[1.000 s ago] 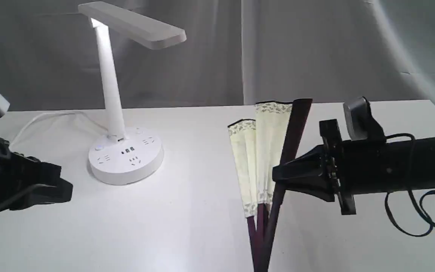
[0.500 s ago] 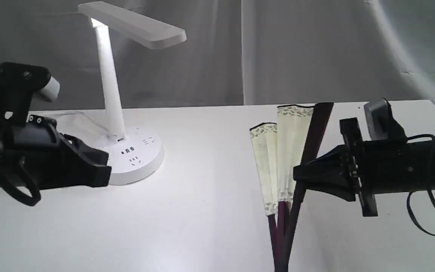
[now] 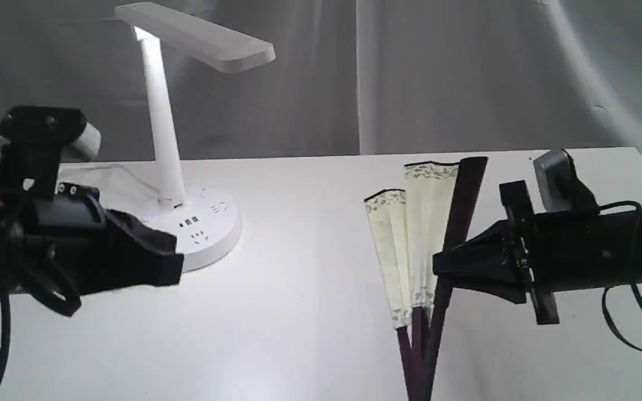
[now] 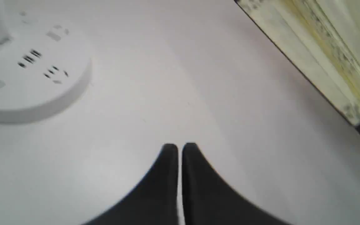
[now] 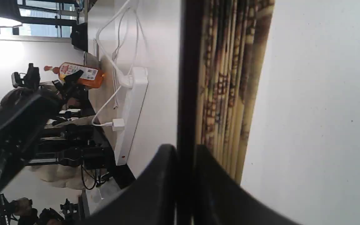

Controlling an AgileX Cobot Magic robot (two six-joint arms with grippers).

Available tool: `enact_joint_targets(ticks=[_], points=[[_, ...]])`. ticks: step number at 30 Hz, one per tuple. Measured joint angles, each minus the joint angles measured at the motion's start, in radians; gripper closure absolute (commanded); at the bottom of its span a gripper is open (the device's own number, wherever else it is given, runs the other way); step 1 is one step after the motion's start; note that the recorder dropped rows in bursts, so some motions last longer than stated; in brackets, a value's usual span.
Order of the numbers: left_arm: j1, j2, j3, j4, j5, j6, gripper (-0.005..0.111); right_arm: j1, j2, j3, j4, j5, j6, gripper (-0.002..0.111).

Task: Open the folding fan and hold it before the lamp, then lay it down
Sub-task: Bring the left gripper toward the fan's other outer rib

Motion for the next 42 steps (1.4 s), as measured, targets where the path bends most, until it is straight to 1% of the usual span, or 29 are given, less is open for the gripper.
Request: enact_joint_targets(ticks=[3, 5, 9, 11, 14, 17, 22, 24, 27, 29, 34, 37, 40, 42], points=[[0.0, 0.009, -0.005, 0.106, 0.11, -0.053, 0.107, 0.0, 0.0, 0.0, 0.007, 0.0, 0.0, 0.108], [-0.001, 0.018, -0.028, 0.229, 0.165, -0.154, 0.107, 0.0, 0.0, 0.0, 0.009, 0.0, 0.0, 0.108], [-0.001, 0.035, -0.082, 0.553, 0.278, -0.419, 0.107, 0.0, 0.0, 0.0, 0.009, 0.0, 0.0, 0.108], [-0.001, 0.037, -0.091, 0.657, 0.304, -0.498, 0.107, 0.0, 0.0, 0.0, 0.009, 0.0, 0.0, 0.108], [-0.001, 0.037, -0.095, 0.728, 0.32, -0.539, 0.107, 0.0, 0.0, 0.0, 0.009, 0.0, 0.0, 0.108], [-0.001, 0.037, -0.093, 0.745, 0.317, -0.557, 0.107, 0.0, 0.0, 0.0, 0.009, 0.0, 0.0, 0.108], [-0.001, 0.037, -0.052, 0.756, 0.29, -0.577, 0.107, 0.0, 0.0, 0.0, 0.009, 0.0, 0.0, 0.108], [-0.001, 0.037, -0.024, 0.753, 0.232, -0.579, 0.107, 0.0, 0.0, 0.0, 0.009, 0.001, 0.0, 0.108], [-0.001, 0.018, 0.048, 0.72, 0.04, -0.565, 0.107, 0.0, 0.0, 0.0, 0.009, 0.001, 0.0, 0.108], [-0.001, -0.013, 0.123, 0.68, -0.134, -0.561, 0.107, 0.0, 0.0, 0.0, 0.009, 0.001, 0.0, 0.108], [-0.001, -0.056, 0.291, 0.65, -0.495, -0.599, 0.107, 0.0, 0.0, 0.0, 0.009, 0.002, 0.0, 0.108], [-0.001, -0.06, 0.387, 0.717, -0.72, -0.708, 0.107, 0.0, 0.0, 0.0, 0.009, 0.002, -0.002, 0.108], [-0.001, -0.049, 0.465, 0.848, -0.974, -0.844, 0.107, 0.0, 0.0, 0.0, 0.009, 0.002, -0.008, 0.108], [-0.001, -0.029, 0.481, 0.915, -1.071, -0.922, 0.107, 0.0, 0.0, 0.0, 0.009, 0.002, -0.021, 0.108]])
